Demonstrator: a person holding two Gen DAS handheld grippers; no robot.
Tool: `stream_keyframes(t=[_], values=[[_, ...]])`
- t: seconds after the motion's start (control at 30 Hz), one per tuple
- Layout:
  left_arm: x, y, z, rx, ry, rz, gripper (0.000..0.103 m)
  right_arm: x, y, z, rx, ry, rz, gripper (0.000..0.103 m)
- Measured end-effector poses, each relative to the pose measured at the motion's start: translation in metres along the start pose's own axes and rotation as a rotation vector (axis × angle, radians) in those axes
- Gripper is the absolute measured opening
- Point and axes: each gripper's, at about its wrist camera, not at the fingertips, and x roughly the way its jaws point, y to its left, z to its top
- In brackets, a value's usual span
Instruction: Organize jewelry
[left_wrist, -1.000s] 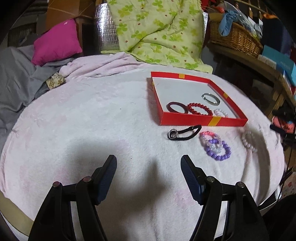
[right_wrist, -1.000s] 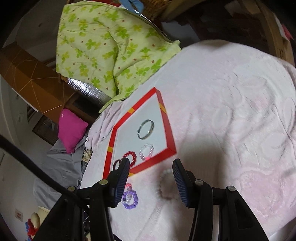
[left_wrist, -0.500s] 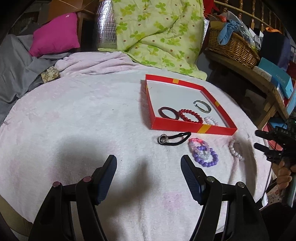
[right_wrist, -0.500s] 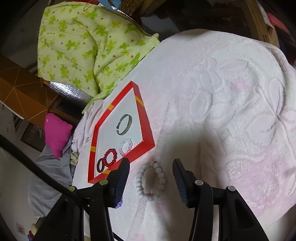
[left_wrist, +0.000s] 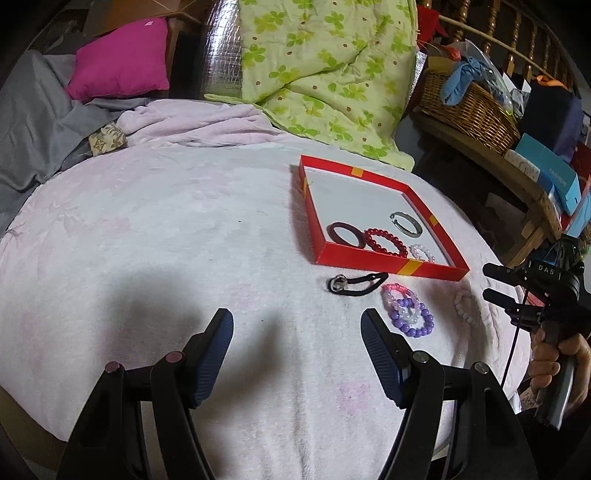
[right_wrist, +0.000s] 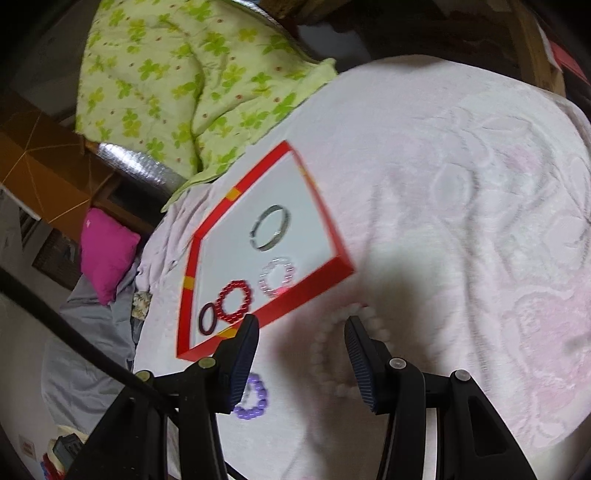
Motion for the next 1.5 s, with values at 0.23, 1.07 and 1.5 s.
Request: stream_keyframes(t=[0.23,1.07,1.5], values=[[-0.002,0.01,0.0,-0.017,0.006,0.005,0.072,0.012,0.032,-0.014,-0.076,0.019,0.047,0.051],[0.043,-0.05,0.024,0.317,0.073,0.07,0.073,-0.017,-0.037,0.008,0.045,0.033,0.007,0.051],[0.071,-0.075,0.03,0.431,0.123,-0.051,0.073,0.014,-0.035,0.001,-0.002,0.132,-0.11,0.037]])
